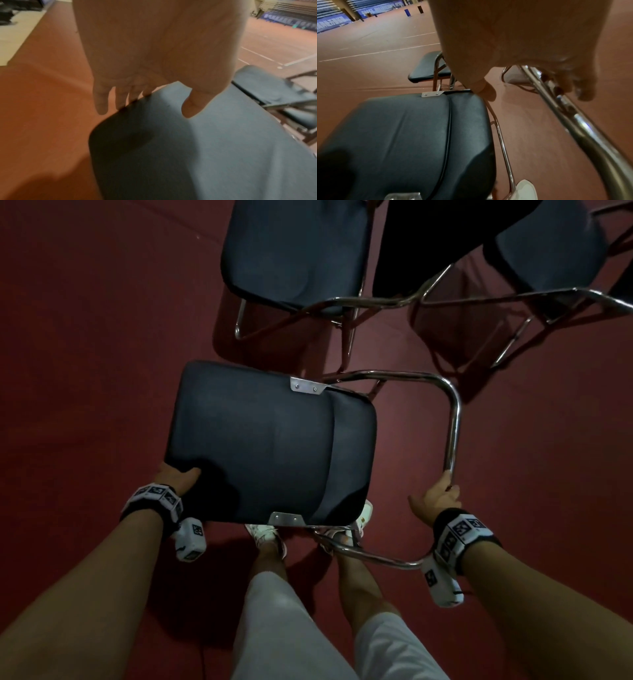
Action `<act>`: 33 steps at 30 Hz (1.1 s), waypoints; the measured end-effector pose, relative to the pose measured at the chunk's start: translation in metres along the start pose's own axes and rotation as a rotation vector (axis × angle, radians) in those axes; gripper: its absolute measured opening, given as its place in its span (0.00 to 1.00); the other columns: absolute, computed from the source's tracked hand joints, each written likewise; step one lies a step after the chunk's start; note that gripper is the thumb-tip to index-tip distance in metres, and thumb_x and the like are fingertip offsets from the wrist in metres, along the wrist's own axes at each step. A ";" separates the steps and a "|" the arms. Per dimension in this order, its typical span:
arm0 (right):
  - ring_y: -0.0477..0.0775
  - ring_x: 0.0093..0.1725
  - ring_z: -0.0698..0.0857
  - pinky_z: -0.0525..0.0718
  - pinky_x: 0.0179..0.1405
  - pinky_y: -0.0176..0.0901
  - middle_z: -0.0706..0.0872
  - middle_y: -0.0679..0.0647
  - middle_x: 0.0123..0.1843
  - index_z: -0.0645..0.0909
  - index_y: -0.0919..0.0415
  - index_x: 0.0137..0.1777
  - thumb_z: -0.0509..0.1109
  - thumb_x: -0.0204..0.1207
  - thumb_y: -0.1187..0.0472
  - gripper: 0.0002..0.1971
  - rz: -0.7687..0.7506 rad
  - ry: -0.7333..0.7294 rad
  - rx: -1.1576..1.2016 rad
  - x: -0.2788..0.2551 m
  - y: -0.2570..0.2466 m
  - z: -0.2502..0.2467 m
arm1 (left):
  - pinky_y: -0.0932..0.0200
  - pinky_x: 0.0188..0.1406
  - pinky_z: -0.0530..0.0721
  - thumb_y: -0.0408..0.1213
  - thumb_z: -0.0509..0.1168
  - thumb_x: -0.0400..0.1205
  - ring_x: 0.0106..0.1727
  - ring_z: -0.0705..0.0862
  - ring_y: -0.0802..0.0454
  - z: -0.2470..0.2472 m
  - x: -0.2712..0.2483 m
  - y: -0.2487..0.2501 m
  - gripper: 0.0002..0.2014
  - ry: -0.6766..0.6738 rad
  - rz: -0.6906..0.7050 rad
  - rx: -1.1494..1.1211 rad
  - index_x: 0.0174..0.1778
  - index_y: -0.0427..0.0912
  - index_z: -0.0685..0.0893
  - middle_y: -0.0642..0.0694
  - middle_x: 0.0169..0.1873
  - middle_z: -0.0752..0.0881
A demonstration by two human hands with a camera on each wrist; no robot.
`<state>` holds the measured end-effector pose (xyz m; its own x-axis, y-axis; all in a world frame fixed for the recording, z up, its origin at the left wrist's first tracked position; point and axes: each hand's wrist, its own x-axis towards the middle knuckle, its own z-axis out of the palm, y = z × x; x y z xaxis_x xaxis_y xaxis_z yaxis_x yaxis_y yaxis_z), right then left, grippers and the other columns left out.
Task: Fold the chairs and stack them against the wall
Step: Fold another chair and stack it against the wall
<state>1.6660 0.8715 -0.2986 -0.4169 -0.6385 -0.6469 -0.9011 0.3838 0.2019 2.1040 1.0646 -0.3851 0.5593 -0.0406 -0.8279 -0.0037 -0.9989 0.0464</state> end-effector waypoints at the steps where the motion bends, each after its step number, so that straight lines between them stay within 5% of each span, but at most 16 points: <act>1: 0.73 0.82 0.59 0.63 0.79 0.65 0.46 0.64 0.88 0.37 0.52 0.88 0.73 0.79 0.51 0.51 0.023 0.013 0.000 0.006 0.005 0.010 | 0.40 0.76 0.72 0.50 0.72 0.79 0.76 0.73 0.28 0.011 0.006 0.004 0.43 -0.006 0.007 0.025 0.83 0.32 0.60 0.28 0.77 0.71; 4: 0.74 0.84 0.51 0.59 0.80 0.72 0.35 0.64 0.88 0.28 0.42 0.86 0.75 0.76 0.47 0.58 0.082 0.064 -0.046 0.018 0.008 0.032 | 0.36 0.79 0.67 0.53 0.72 0.77 0.79 0.66 0.28 0.034 0.016 0.011 0.48 0.029 -0.005 0.067 0.84 0.34 0.54 0.28 0.80 0.64; 7: 0.76 0.85 0.46 0.58 0.79 0.79 0.29 0.65 0.86 0.26 0.37 0.84 0.80 0.70 0.44 0.64 0.133 0.162 -0.060 0.030 0.002 0.053 | 0.35 0.78 0.62 0.50 0.70 0.78 0.81 0.60 0.29 0.051 0.025 0.013 0.41 0.149 -0.039 0.063 0.80 0.37 0.57 0.29 0.79 0.63; 9: 0.77 0.85 0.46 0.57 0.77 0.81 0.30 0.65 0.87 0.25 0.36 0.83 0.83 0.67 0.45 0.67 0.155 0.223 -0.050 0.034 0.000 0.063 | 0.34 0.76 0.63 0.48 0.68 0.79 0.79 0.61 0.30 0.053 0.034 0.007 0.36 0.157 -0.070 0.024 0.77 0.40 0.59 0.27 0.75 0.69; 12: 0.77 0.83 0.52 0.58 0.76 0.83 0.38 0.64 0.88 0.27 0.40 0.84 0.84 0.66 0.48 0.67 0.152 0.275 0.026 0.039 -0.001 0.079 | 0.30 0.77 0.65 0.51 0.69 0.77 0.80 0.62 0.27 0.046 0.056 -0.013 0.42 0.137 -0.111 -0.054 0.82 0.44 0.55 0.25 0.77 0.66; 16: 0.73 0.76 0.65 0.66 0.73 0.72 0.59 0.67 0.82 0.38 0.54 0.88 0.80 0.70 0.50 0.59 0.187 0.330 0.179 0.055 0.004 0.062 | 0.37 0.70 0.78 0.56 0.73 0.68 0.68 0.80 0.30 0.039 0.079 -0.016 0.46 0.017 -0.046 -0.161 0.79 0.37 0.69 0.30 0.71 0.79; 21: 0.75 0.72 0.73 0.73 0.71 0.68 0.70 0.71 0.74 0.63 0.67 0.75 0.75 0.73 0.44 0.40 0.264 0.174 0.143 0.076 0.025 0.031 | 0.43 0.64 0.78 0.46 0.74 0.75 0.68 0.80 0.31 0.041 0.064 -0.006 0.40 -0.016 -0.016 -0.163 0.79 0.35 0.65 0.31 0.70 0.78; 27: 0.73 0.65 0.79 0.80 0.65 0.62 0.77 0.72 0.68 0.70 0.71 0.66 0.73 0.74 0.65 0.24 0.218 0.175 0.163 0.030 0.010 0.039 | 0.46 0.62 0.80 0.44 0.77 0.74 0.65 0.81 0.33 0.007 0.048 -0.018 0.38 0.016 0.066 -0.186 0.75 0.34 0.69 0.35 0.67 0.80; 30: 0.73 0.67 0.79 0.80 0.66 0.62 0.76 0.71 0.70 0.71 0.72 0.69 0.74 0.74 0.65 0.25 0.172 0.099 0.151 0.010 0.015 0.036 | 0.48 0.55 0.77 0.40 0.76 0.78 0.66 0.80 0.33 -0.004 0.034 -0.022 0.34 -0.016 0.091 -0.143 0.74 0.32 0.67 0.34 0.64 0.79; 33: 0.74 0.68 0.76 0.78 0.68 0.62 0.74 0.70 0.70 0.68 0.71 0.68 0.73 0.74 0.66 0.26 0.113 0.109 0.153 -0.017 0.007 0.036 | 0.44 0.58 0.80 0.43 0.76 0.77 0.66 0.80 0.31 -0.023 0.024 -0.027 0.35 0.010 0.114 -0.120 0.73 0.33 0.65 0.31 0.68 0.77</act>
<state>1.6707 0.9088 -0.3125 -0.5323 -0.6505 -0.5417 -0.8226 0.5485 0.1497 2.1366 1.0915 -0.3938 0.5689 -0.1526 -0.8081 0.0309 -0.9780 0.2064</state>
